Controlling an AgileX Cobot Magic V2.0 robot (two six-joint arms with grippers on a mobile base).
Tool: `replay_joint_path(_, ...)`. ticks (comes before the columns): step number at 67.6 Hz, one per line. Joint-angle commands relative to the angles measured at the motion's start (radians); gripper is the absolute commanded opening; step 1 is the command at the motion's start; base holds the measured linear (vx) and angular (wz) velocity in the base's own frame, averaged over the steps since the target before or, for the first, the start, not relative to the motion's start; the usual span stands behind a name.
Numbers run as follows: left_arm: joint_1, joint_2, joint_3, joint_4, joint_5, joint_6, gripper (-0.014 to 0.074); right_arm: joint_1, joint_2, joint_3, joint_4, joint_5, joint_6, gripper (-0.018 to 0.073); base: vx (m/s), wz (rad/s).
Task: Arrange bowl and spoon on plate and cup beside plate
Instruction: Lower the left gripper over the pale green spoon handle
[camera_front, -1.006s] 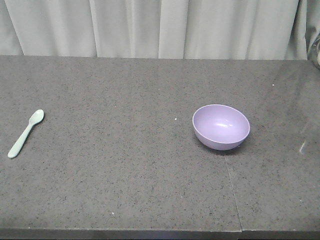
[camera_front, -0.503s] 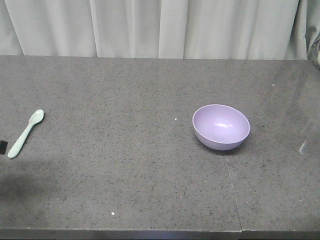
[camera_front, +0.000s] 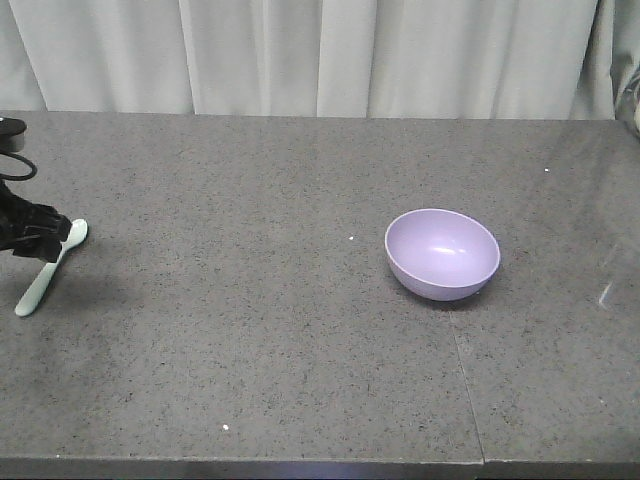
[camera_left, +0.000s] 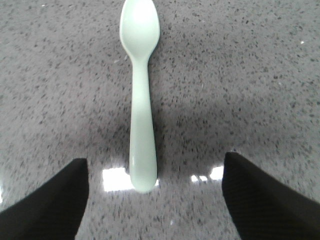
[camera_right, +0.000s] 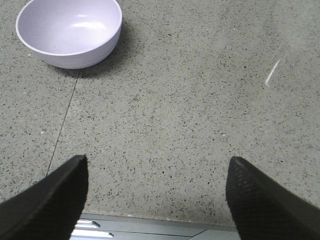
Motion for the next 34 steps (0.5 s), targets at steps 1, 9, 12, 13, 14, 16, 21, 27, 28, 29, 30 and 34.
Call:
replay_joint_path(1,0.002,0.030,-0.085,-0.012,0.004,0.015,0.0522,0.002,0.009,-0.032,0.001,-0.060,-0.009,0.0561,0.00,0.00)
replay_joint_path(9,0.002,0.099,-0.149,-0.006,0.039,0.023,0.0522,0.002,0.009,-0.032,0.001,-0.060,-0.009,0.0561,0.00,0.00)
replay_joint_path(12,0.002,0.121,-0.170,0.004,0.048,0.028,0.0522,0.002,0.009,-0.032,0.001,-0.060,-0.009,0.0561,0.00,0.00)
replay_joint_path(13,0.002,0.128,-0.176,0.005,0.048,0.030,0.0522,0.002,0.009,-0.032,0.001,-0.060,-0.009,0.0561,0.00,0.00)
replay_joint_path(14,0.002,0.134,-0.183,0.010,0.049,0.031,0.0522,0.002,0.009,-0.032,0.001,-0.060,-0.009,0.0561,0.00,0.00)
replay_joint_path(16,0.002,0.149,-0.192,0.014,0.051,0.033,0.0522,0.002,0.009,-0.032,0.001,-0.060,-0.009,0.0561,0.00,0.00)
replay_joint_path(21,0.002,0.176,-0.213,0.015,0.051,0.042,0.0522,0.002,0.009,-0.032,0.001,-0.059,-0.009,0.0561,0.00,0.00)
replay_joint_path(27,0.002,0.199,-0.227,0.015,0.049,0.042,0.0522,0.002,0.009,-0.032,0.001,-0.058,-0.009,0.0561,0.00,0.00)
replay_joint_path(28,0.002,0.202,-0.227,0.015,0.047,0.042,0.0522,0.002,0.009,-0.032,0.001,-0.058,-0.009,0.0561,0.00,0.00)
replay_joint_path(29,0.002,0.203,-0.227,0.015,0.044,0.042,0.0522,0.002,0.009,-0.032,0.001,-0.057,-0.009,0.0561,0.00,0.00)
replay_joint_path(30,0.002,0.205,-0.227,0.015,0.043,0.042,0.0522,0.002,0.009,-0.032,0.001,-0.056,-0.009,0.0561,0.00,0.00)
replay_joint_path(34,0.002,0.214,-0.227,0.018,0.042,0.044,0.0522,0.002,0.009,-0.032,0.001,-0.052,-0.009,0.0561,0.00,0.00)
